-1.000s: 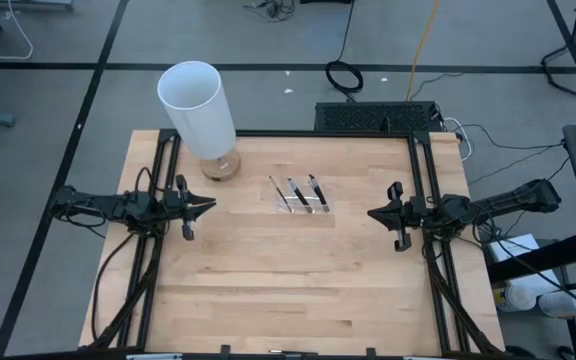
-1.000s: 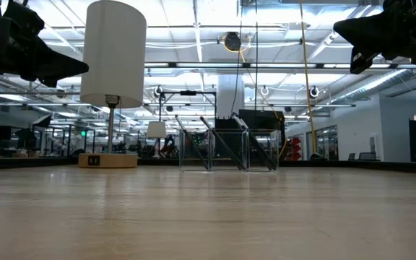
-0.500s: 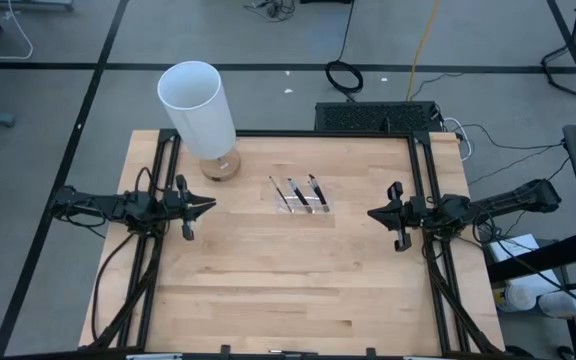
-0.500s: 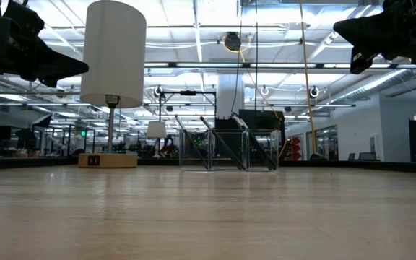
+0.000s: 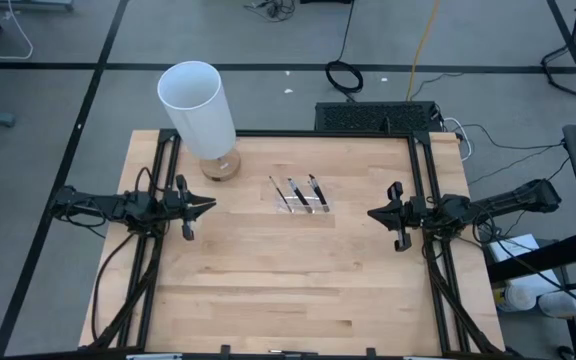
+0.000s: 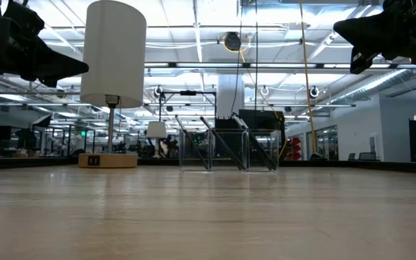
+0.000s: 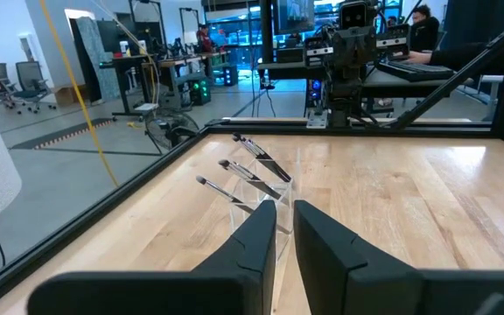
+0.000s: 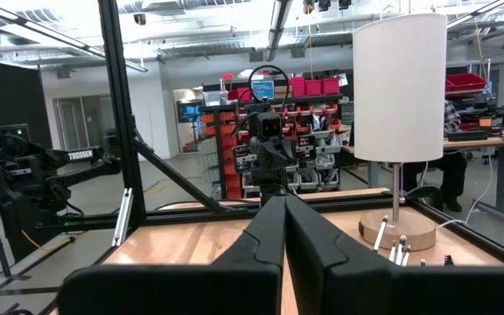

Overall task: Put items in baskets/containers
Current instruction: Return to home position

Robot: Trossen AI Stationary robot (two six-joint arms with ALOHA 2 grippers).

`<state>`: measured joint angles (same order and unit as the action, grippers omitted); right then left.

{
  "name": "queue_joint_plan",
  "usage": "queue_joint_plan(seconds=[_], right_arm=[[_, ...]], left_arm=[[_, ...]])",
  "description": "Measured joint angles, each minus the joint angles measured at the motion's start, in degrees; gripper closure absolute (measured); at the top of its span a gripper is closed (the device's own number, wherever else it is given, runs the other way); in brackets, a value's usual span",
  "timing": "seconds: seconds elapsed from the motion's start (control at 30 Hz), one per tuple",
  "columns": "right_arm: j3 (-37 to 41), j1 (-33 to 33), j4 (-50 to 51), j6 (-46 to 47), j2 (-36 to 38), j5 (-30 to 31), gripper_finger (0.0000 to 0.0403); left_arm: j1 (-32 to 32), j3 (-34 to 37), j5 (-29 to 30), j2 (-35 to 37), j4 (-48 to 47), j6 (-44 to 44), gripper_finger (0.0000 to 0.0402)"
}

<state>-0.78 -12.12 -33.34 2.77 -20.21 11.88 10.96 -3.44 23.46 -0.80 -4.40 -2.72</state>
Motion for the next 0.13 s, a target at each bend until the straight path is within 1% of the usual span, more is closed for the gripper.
queue_joint_plan(seconds=[0.13], right_arm=[[0.0, 0.0, 0.0, 0.0, 0.0, 0.0, 0.0403]], left_arm=[[0.0, 0.0, 0.0, 0.0, 0.0, 0.0, 0.0348]])
